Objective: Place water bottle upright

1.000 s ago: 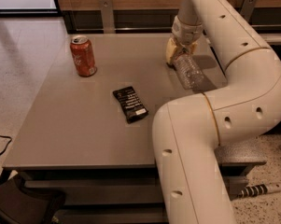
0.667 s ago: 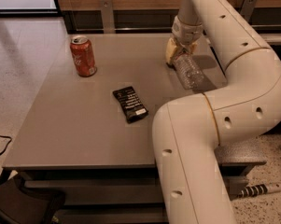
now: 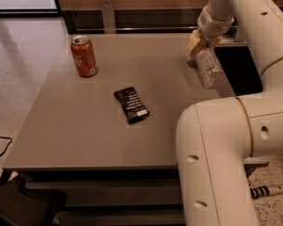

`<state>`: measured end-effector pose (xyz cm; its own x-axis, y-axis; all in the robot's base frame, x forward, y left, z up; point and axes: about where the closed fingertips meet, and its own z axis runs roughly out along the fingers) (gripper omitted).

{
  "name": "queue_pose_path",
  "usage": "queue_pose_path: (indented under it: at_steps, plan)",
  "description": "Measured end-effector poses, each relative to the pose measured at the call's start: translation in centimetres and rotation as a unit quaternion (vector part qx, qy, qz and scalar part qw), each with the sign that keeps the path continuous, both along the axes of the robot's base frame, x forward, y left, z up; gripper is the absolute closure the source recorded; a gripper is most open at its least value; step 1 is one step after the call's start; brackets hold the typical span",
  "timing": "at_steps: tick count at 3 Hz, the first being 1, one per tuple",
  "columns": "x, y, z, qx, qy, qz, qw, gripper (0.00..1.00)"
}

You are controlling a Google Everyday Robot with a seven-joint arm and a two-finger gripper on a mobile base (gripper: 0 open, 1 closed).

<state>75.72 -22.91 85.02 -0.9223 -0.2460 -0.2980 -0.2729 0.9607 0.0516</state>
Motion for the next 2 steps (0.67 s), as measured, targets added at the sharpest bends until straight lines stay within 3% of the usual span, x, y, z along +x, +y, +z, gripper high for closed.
queue_pose_path:
  at_steps: [1,2]
  plan:
    - [-0.6,-2.7,1.1,0.011,-0.021,-0.017,0.9996,1.00]
    - [-1.0,-6.0,3.0,0.029,-0.068,-0.029,0.9968,1.00]
